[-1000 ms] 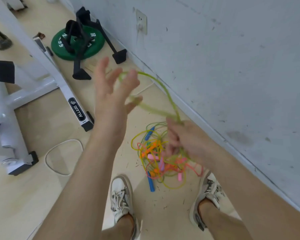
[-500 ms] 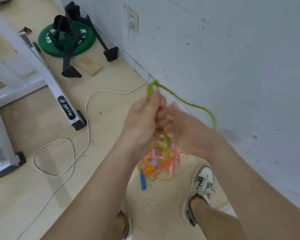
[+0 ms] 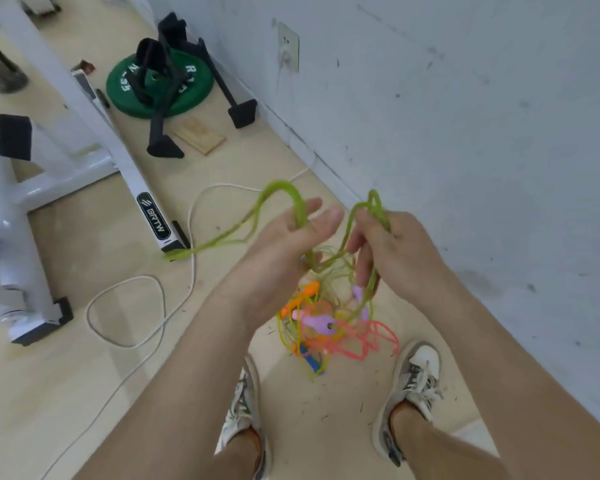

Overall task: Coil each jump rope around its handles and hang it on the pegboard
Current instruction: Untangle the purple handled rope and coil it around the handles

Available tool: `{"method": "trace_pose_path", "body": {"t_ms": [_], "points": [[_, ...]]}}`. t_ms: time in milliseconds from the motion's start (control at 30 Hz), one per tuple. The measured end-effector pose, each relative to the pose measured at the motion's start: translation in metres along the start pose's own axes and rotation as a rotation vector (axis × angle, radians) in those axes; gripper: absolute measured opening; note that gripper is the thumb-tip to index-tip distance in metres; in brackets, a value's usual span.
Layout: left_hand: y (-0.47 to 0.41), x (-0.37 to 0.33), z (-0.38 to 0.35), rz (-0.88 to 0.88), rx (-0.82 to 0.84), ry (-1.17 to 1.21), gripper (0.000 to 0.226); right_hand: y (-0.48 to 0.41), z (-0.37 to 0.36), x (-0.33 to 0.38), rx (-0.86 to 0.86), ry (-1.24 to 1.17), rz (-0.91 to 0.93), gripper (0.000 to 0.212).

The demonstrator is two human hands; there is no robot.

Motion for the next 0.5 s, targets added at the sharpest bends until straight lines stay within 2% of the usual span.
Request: {"method": "trace_pose_path", "body": {"t_ms": [33, 67, 133, 233, 333, 433, 500], "points": [[-0.001, 0.010, -0.011, 0.030, 0.113, -0.098, 0.071, -0.002, 0.007, 0.008, -0.150, -0.176, -0.018, 0.049], [-0.001, 0.019, -0.020, 0.057, 0.214, -0.223, 0.077, -0.002, 0.012, 0.012, -0.259, -0.367, -0.050, 0.045], [-0.001, 0.032, -0.031, 0.108, 0.298, -0.462, 0.066, -0.002, 0.014, 0.016, -0.365, -0.665, -0.106, 0.041], [-0.008, 0.036, -0.029, 0.084, 0.180, -0.682, 0.046, -0.002, 0.015, 0.013, -0.438, -0.865, -0.202, 0.039], [-0.012, 0.037, -0.014, 0.153, 0.013, -0.979, 0.049, -0.004, 0.025, 0.001, -0.560, -0.831, -0.286, 0.038], [-0.009, 0.033, -0.007, 0.194, 0.004, -1.089, 0.022, -0.002, 0.037, -0.013, -0.701, -0.883, -0.342, 0.034], [-0.007, 0.031, 0.000, 0.213, -0.077, -1.254, 0.021, -0.001, 0.037, -0.018, -0.712, -0.945, -0.354, 0.033]]}}
Point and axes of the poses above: each hand's wrist, its own y-axis away from the middle knuckle, its own z-axis out of the back of the hand, x = y × z, the point moved 4 cm from there along -y, towards the middle knuckle, and after that the axes turned 15 degrees about z, right-handed, at the moved point
